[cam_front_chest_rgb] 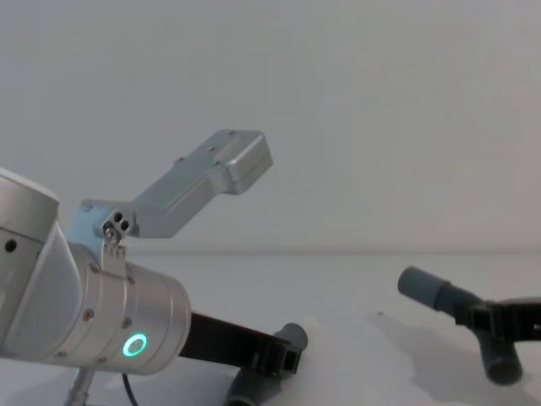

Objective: Use both hands to pick up one end of the pipe from the table, align the ends, and insert them.

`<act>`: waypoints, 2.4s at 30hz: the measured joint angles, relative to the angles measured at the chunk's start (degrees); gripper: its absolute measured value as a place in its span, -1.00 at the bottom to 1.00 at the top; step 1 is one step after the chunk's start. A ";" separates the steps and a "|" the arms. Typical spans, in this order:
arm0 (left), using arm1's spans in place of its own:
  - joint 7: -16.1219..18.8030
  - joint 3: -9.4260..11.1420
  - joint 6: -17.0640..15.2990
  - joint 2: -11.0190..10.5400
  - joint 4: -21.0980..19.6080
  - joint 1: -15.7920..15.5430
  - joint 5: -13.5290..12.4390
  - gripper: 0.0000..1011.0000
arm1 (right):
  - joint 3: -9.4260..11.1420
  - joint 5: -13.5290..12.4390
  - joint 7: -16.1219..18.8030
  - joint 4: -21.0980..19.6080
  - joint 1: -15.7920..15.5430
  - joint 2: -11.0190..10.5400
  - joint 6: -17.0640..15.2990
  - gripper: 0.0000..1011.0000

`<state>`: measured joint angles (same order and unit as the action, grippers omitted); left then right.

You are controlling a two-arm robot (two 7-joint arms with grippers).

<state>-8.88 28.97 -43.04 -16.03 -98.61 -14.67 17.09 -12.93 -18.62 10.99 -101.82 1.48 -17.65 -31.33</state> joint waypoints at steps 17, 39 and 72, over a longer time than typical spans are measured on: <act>0.00 0.00 0.00 0.00 0.00 0.00 0.00 -0.31 | 3.91 -5.65 14.86 -0.89 -1.57 -8.11 10.19 -0.73; -0.68 0.13 0.17 -0.30 -0.15 -0.28 -0.14 -0.31 | 5.19 -10.71 33.41 7.23 -0.09 -15.96 23.84 -0.73; -21.98 2.92 6.69 -14.50 -4.12 -7.68 1.10 -0.31 | 2.26 -11.87 42.19 12.39 2.79 -19.48 31.95 -0.73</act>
<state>-30.86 31.89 -36.36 -30.53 -102.73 -22.34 18.20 -10.67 -30.49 53.18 -89.43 4.28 -37.12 0.63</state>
